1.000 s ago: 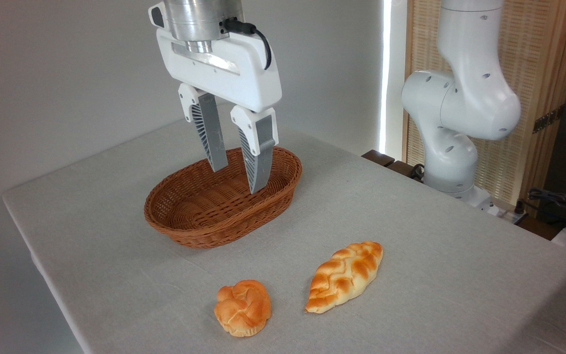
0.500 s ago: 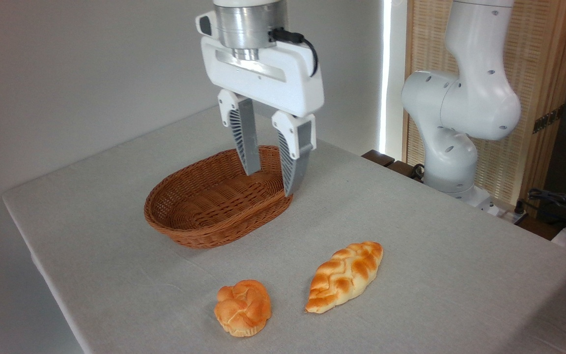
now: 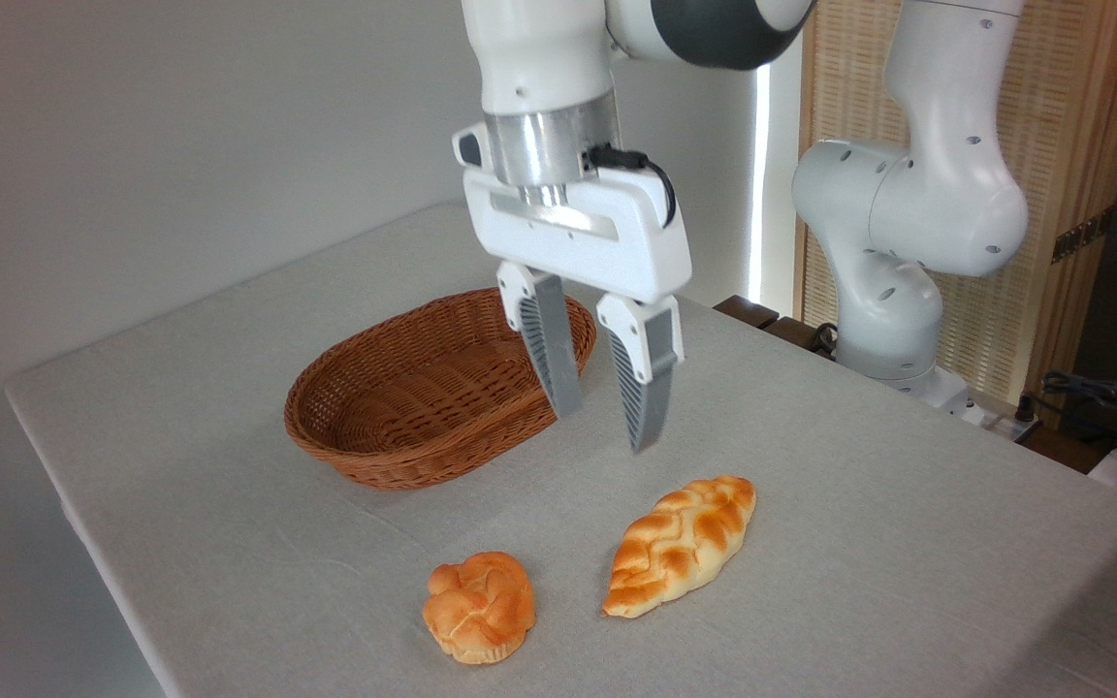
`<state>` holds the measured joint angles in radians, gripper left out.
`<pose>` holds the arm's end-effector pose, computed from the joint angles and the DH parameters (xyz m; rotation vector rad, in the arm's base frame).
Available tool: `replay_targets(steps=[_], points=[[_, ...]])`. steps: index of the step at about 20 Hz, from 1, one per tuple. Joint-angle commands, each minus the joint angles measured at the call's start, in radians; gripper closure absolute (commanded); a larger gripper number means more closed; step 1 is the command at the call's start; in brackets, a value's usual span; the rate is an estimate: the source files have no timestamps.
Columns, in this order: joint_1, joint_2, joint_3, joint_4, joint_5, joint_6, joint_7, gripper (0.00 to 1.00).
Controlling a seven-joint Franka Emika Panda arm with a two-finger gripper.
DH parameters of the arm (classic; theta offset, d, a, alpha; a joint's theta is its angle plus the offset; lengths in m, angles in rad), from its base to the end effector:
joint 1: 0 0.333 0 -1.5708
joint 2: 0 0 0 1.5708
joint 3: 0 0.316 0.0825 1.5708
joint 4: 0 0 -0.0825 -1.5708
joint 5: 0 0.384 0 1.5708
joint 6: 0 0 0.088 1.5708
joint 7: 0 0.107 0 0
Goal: Put bread into the basket
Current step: 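Move the open gripper over the braided bread loaf and lower it, then close the gripper on the braided loaf and lift it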
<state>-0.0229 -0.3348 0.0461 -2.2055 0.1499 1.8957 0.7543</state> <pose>0.4559 0.0232 0.5196 -2.7878 1.1453 0.0378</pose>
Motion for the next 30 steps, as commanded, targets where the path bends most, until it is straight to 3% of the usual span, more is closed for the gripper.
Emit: replay_targets(steps=[1, 4, 7, 19, 21, 25, 27, 30], points=[[-0.008, -0.020, 0.037, -0.121, 0.039, 0.074, 0.027, 0.00], [-0.011, -0.012, 0.058, -0.206, 0.040, 0.164, 0.028, 0.00], [-0.012, -0.012, 0.122, -0.217, 0.040, 0.186, 0.069, 0.00], [-0.012, -0.001, 0.144, -0.273, 0.040, 0.198, 0.091, 0.00], [-0.012, -0.001, 0.146, -0.276, 0.040, 0.207, 0.091, 0.08], [-0.012, 0.003, 0.146, -0.281, 0.039, 0.221, 0.092, 0.43], [-0.012, 0.008, 0.146, -0.281, 0.039, 0.221, 0.092, 0.51], [-0.014, 0.008, 0.146, -0.281, 0.039, 0.221, 0.092, 0.52]])
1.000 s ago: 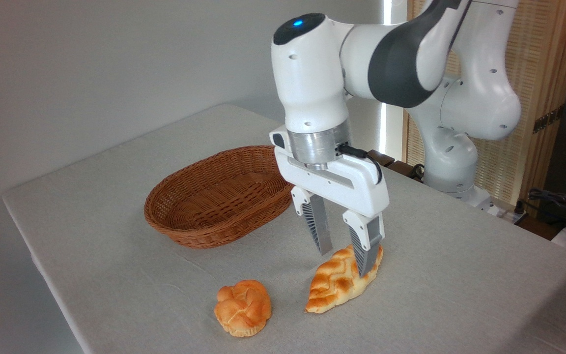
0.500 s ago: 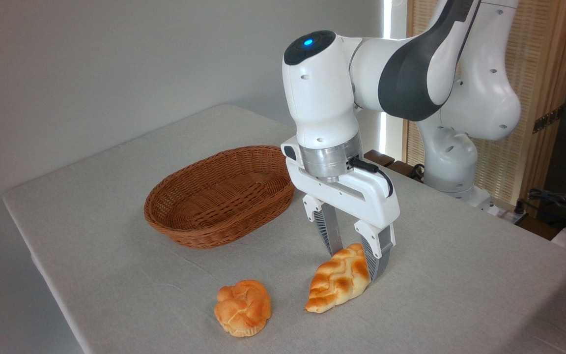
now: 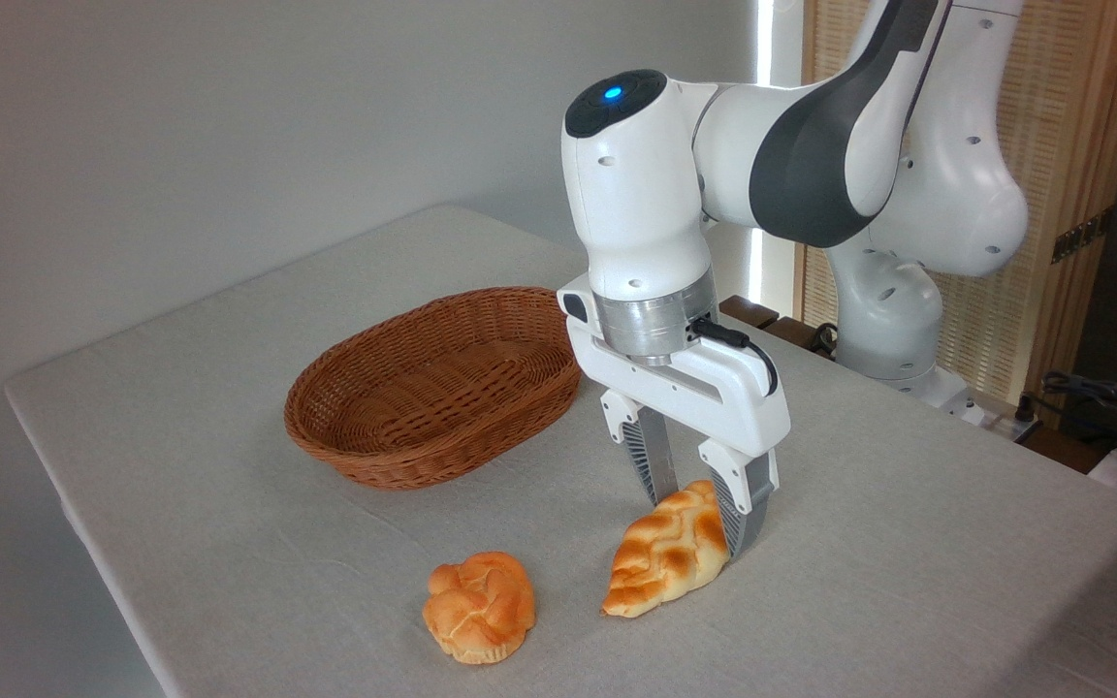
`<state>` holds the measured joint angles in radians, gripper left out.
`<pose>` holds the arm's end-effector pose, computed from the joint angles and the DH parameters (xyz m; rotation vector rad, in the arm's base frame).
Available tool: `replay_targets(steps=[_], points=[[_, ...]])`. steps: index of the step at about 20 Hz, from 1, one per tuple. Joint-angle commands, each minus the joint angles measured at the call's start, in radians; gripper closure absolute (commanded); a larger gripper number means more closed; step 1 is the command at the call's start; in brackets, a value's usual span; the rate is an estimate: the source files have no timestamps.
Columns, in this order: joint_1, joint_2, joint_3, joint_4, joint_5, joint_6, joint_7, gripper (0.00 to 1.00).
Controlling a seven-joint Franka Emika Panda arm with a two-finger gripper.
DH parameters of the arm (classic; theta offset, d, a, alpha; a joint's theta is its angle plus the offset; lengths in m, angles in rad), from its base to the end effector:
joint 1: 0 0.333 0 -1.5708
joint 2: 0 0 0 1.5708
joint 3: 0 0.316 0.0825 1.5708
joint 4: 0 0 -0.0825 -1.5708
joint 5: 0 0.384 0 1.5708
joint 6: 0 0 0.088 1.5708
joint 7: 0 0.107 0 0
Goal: Put bread into the basket
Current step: 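Close the gripper on the braided loaf and lift it, then carry the braided loaf over the basket and release it inside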
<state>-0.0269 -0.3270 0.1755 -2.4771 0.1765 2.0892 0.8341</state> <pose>0.4193 0.0716 0.4035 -2.8470 1.1851 0.1537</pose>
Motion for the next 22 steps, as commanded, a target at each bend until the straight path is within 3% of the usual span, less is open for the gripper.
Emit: replay_targets(steps=[1, 17, 20, 22], points=[[-0.010, 0.000, 0.016, -0.010, 0.012, 0.028, 0.013, 0.52], [-0.011, 0.013, 0.015, 0.039, 0.008, 0.009, 0.011, 0.54], [-0.019, 0.013, 0.002, 0.128, -0.009, -0.102, 0.010, 0.54], [-0.040, 0.014, 0.002, 0.217, -0.070, -0.190, 0.005, 0.54]])
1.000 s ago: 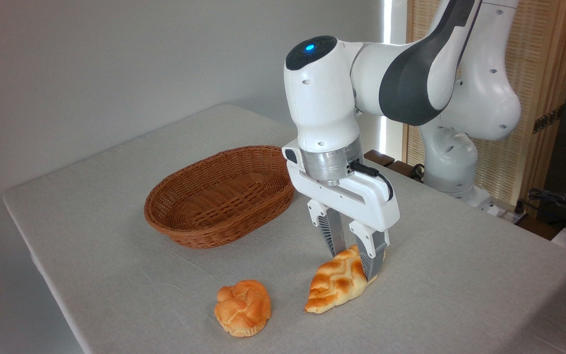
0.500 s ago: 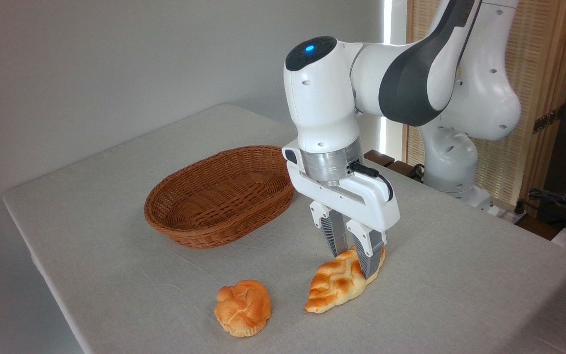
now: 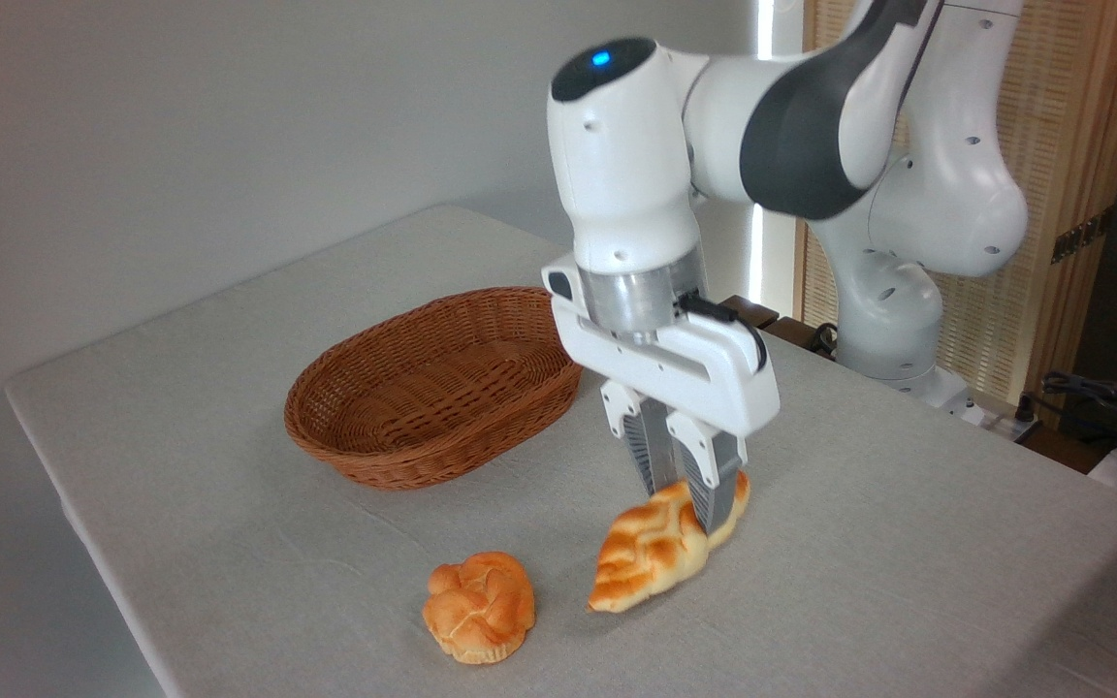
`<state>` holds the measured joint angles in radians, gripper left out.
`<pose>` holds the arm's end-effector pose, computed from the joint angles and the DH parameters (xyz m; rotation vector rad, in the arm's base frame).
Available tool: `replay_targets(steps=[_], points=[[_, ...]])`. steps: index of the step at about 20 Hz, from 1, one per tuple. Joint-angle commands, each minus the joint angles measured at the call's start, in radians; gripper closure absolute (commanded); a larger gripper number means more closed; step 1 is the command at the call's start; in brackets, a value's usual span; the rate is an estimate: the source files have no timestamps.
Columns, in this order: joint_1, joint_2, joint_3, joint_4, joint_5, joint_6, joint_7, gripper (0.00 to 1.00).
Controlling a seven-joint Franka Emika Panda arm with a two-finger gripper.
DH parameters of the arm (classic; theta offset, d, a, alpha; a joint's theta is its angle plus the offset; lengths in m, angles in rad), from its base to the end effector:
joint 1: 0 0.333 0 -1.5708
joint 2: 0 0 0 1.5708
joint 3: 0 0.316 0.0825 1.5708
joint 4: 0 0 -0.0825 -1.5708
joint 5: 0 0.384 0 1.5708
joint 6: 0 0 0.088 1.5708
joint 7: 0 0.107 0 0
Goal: Put bread into the basket
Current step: 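Carry the braided loaf over the basket and release it inside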
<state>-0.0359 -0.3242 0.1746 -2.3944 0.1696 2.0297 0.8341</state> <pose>0.4329 0.0719 0.4349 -2.8414 1.1748 0.1261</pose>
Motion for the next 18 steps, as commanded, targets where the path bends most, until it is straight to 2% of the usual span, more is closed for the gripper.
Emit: replay_targets(steps=[1, 4, 6, 10, 13, 15, 18], points=[[-0.042, 0.013, 0.002, 0.183, -0.100, -0.167, 0.000, 0.53], [-0.044, 0.030, -0.065, 0.338, -0.208, -0.279, -0.019, 0.51], [-0.044, 0.054, -0.134, 0.412, -0.268, -0.304, -0.125, 0.50], [-0.044, 0.166, -0.318, 0.466, -0.280, -0.289, -0.338, 0.48], [-0.045, 0.243, -0.444, 0.463, -0.272, -0.174, -0.453, 0.48], [-0.045, 0.292, -0.484, 0.465, -0.268, -0.125, -0.504, 0.48], [-0.048, 0.318, -0.503, 0.460, -0.266, -0.112, -0.501, 0.45]])
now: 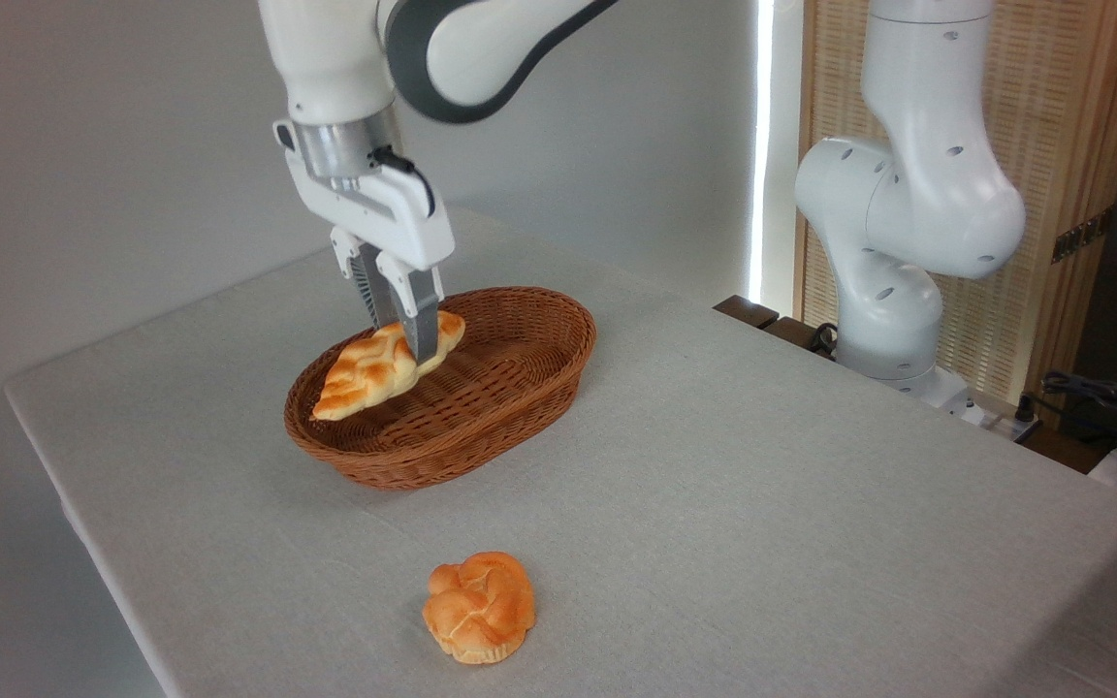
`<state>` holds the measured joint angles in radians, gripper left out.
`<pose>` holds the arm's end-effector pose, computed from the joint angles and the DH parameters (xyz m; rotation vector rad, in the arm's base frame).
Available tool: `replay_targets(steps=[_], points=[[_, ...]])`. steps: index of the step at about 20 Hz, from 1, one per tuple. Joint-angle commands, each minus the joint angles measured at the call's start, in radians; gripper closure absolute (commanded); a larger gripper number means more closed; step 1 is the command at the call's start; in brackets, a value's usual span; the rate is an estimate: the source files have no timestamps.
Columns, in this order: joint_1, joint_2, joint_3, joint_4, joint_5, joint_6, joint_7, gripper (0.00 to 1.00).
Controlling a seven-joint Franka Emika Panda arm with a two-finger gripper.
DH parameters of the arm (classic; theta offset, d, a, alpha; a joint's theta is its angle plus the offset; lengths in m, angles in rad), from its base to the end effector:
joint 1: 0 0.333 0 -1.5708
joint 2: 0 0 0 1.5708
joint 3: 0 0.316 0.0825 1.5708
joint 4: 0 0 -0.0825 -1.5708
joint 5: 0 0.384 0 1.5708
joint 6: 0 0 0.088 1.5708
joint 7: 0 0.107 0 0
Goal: Put bread into the basket
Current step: 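Carry the braided loaf over the basket and release it inside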
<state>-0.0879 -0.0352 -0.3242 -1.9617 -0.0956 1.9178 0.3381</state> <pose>0.4983 -0.2270 0.4868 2.8687 -1.0748 -0.0203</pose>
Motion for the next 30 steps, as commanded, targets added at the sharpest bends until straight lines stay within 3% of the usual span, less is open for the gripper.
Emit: replay_targets(steps=[1, 2, 5, 6, 19, 22, 26, 30], points=[[-0.010, 0.031, -0.006, 0.020, 0.004, -0.002, -0.002, 0.45], [-0.016, 0.032, -0.006, 0.012, 0.022, -0.002, -0.001, 0.44], [-0.024, 0.051, -0.006, 0.010, 0.042, 0.003, -0.007, 0.08], [-0.024, 0.051, -0.006, 0.009, 0.042, 0.004, -0.007, 0.00], [-0.020, 0.037, 0.010, 0.021, 0.042, 0.000, 0.001, 0.00], [0.011, 0.015, 0.031, 0.075, 0.043, -0.016, 0.016, 0.00], [0.106, 0.006, 0.042, 0.200, 0.040, -0.144, 0.174, 0.00], [0.114, 0.001, 0.155, 0.312, 0.028, -0.302, 0.347, 0.00]])
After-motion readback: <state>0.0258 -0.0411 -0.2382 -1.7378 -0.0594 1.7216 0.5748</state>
